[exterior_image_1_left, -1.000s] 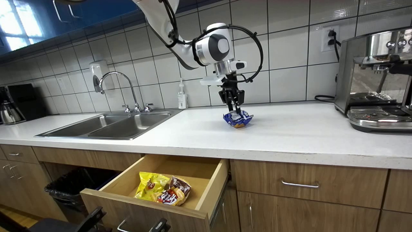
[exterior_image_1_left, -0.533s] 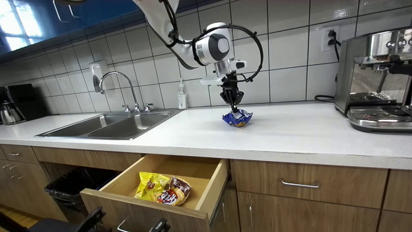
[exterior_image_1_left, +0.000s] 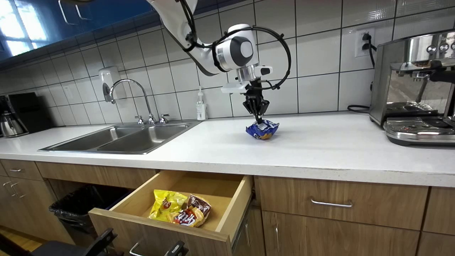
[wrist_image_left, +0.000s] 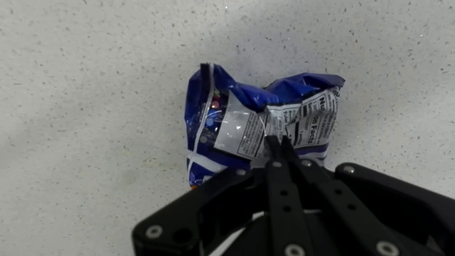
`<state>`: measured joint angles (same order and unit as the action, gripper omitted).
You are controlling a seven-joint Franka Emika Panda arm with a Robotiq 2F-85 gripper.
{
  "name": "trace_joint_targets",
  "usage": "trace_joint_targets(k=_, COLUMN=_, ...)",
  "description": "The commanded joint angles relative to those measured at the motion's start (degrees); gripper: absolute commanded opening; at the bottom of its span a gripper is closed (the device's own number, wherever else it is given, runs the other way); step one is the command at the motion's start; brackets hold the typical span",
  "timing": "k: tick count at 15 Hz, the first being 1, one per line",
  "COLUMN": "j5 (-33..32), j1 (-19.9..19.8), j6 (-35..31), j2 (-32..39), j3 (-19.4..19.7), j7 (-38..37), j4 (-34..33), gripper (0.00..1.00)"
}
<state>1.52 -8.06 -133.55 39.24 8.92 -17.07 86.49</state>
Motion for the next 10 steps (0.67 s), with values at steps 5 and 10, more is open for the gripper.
trace_joint_targets(k=5, j5=0.6, j1=0.0, j6=-0.4, j2=-4.8, j3=-0.5, j7=3.5, j4=3.9, gripper=0.00)
trace_joint_targets(k=10, j5=0.2, j1=0.7, j6=-1.9, j2=-8.8, j3=-0.5, j7=4.2, j4=9.0, gripper=0.00)
